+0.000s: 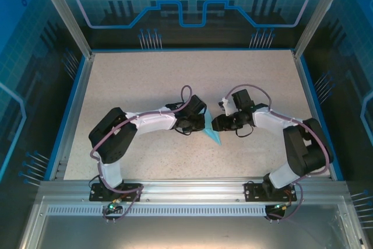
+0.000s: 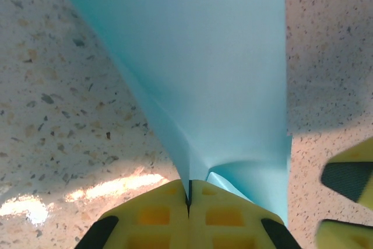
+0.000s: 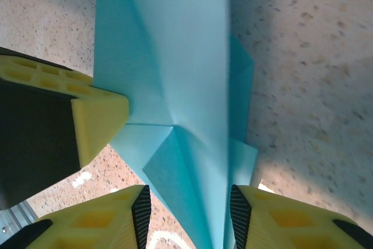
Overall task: Fold a paper plane with a square sheet of paper (pick it up from the middle)
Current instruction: Turn over a paper plane at the center of the table, then move the paper plane to the center of the table.
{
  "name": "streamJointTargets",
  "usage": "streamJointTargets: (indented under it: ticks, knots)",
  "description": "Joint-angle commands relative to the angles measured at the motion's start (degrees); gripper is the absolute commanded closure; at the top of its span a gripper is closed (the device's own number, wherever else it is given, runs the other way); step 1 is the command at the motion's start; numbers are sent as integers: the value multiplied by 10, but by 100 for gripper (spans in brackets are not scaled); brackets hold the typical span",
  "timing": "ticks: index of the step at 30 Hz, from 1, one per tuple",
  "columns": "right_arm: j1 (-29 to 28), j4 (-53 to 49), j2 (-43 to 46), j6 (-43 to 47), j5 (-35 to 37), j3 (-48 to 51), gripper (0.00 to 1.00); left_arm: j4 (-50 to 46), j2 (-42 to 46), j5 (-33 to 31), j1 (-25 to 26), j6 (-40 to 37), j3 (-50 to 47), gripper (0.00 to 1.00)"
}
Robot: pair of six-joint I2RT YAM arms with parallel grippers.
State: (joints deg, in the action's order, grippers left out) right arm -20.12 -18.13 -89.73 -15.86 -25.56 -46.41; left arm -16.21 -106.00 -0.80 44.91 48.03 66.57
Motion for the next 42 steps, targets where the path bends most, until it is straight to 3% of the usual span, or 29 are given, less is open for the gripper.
streamJointTargets:
  ticks: [1, 8, 14, 28, 42]
  knots:
    - [-15, -24, -30, 30, -16, -30, 56, -2, 18, 11, -10, -22, -4, 96]
    - [-19, -32, -58, 37, -8, -36, 54, -3, 19, 23, -21, -29, -13, 95]
    - [-16, -46, -40, 25, 52, -66, 50, -12, 12, 26, -26, -37, -12, 95]
    - [-17, -32, -98, 18, -10, -72, 46, -11, 10, 33, -29, -43, -11, 95]
    - [-38, -24, -59, 17, -63, -48, 49, -1, 3, 40, -38, -47, -22, 94]
